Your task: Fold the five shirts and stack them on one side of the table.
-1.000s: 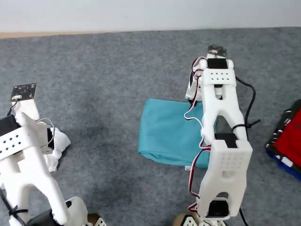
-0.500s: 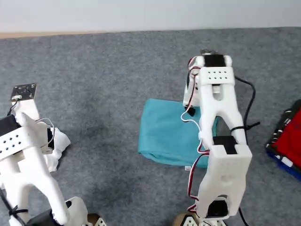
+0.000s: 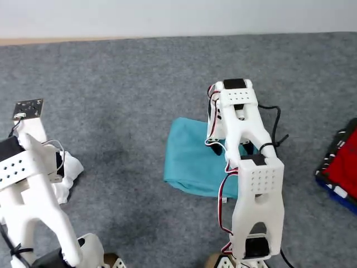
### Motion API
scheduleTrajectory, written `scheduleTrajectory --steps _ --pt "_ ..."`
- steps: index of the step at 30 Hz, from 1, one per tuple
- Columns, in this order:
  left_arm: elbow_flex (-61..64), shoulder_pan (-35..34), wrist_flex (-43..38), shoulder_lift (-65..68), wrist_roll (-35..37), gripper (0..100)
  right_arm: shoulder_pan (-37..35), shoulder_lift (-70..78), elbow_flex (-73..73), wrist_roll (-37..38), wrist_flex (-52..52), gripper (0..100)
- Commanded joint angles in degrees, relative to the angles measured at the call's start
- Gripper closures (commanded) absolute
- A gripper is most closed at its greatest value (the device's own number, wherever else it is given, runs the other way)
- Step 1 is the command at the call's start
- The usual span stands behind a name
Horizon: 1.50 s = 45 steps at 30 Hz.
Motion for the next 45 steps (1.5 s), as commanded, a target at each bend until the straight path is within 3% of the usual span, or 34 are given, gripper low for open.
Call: scheduleTrajectory --steps 1,4,9,17,26,32,45 --pt "-0.2 0.0 -0.7 -1.7 -0.3 99 -0.4 0.8 -2.3 -0.4 -1.2 66.7" --pt "-0.2 0.0 -0.7 -1.7 -0.3 99 -0.4 2.3 -2.3 -0.5 -0.9 68.6" --pt "-0.2 0.0 -0.8 -1.7 -0.9 99 -0.4 5.9 -2.3 -0.4 -1.1 86.1" --pt "-0.2 0.0 -0.8 -1.7 -2.9 99 0.0 7.3 -2.4 5.2 -0.5 98.9" --pt "-0.2 -0.1 -0.4 -1.8 -2.9 99 1.5 -5.3 -2.4 12.0 4.6 98.7" --pt "-0.2 -0.2 -0.4 -1.9 -2.9 99 7.4 -14.7 -2.3 24.1 2.9 98.7" --pt "-0.4 -0.2 -0.4 -2.1 -2.9 99 17.3 -16.4 -2.3 71.4 -12.8 98.8"
